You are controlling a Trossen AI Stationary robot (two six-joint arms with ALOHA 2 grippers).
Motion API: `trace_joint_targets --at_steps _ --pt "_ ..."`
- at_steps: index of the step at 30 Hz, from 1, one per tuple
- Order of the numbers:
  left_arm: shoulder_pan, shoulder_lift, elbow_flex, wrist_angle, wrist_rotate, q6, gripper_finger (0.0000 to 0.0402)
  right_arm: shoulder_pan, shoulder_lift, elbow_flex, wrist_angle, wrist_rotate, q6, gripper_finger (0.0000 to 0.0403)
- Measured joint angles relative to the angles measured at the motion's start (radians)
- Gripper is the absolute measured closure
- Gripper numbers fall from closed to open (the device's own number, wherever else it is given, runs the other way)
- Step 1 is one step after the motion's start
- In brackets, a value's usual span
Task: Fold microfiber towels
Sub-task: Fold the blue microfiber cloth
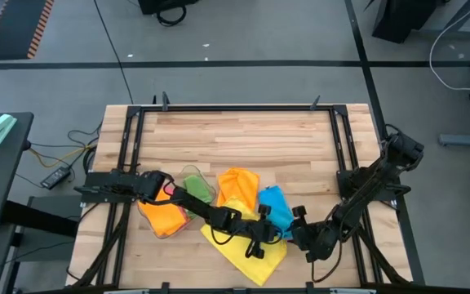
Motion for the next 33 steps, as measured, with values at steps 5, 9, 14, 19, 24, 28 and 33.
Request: trace_joint_targets --at_steps 5,9,14,19,24,28,33 --pt "0.000 0.000 0.000 -0.009 0.001 -0.097 0.0366 0.021 0.054 0.072 -0.124 0.073 -0.005 0.0194" --pt "0.000 -0.015 0.000 -0.043 0.001 -0.127 0.0386 0.048 0.086 0.072 -0.158 0.087 -0.007 0.0167" --pt "0.000 -0.017 0.001 -0.056 0.006 -0.134 0.0387 0.098 0.118 0.071 -0.238 0.108 -0.087 0.0156" --pt "0.003 -0.019 0.001 -0.065 0.012 -0.135 0.0360 0.104 0.134 0.072 -0.234 0.129 -0.224 0.0177" --pt "0.007 -0.019 0.001 -0.079 0.020 -0.134 0.0371 0.077 0.135 0.071 -0.240 0.131 -0.332 0.0219" --pt "0.007 -0.020 0.001 -0.082 0.035 -0.131 0.0388 0.052 0.136 0.070 -0.239 0.109 -0.403 0.0262" --pt "0.007 -0.020 0.001 -0.085 0.039 -0.128 0.0378 0.033 0.134 0.070 -0.205 0.018 -0.440 0.0340"
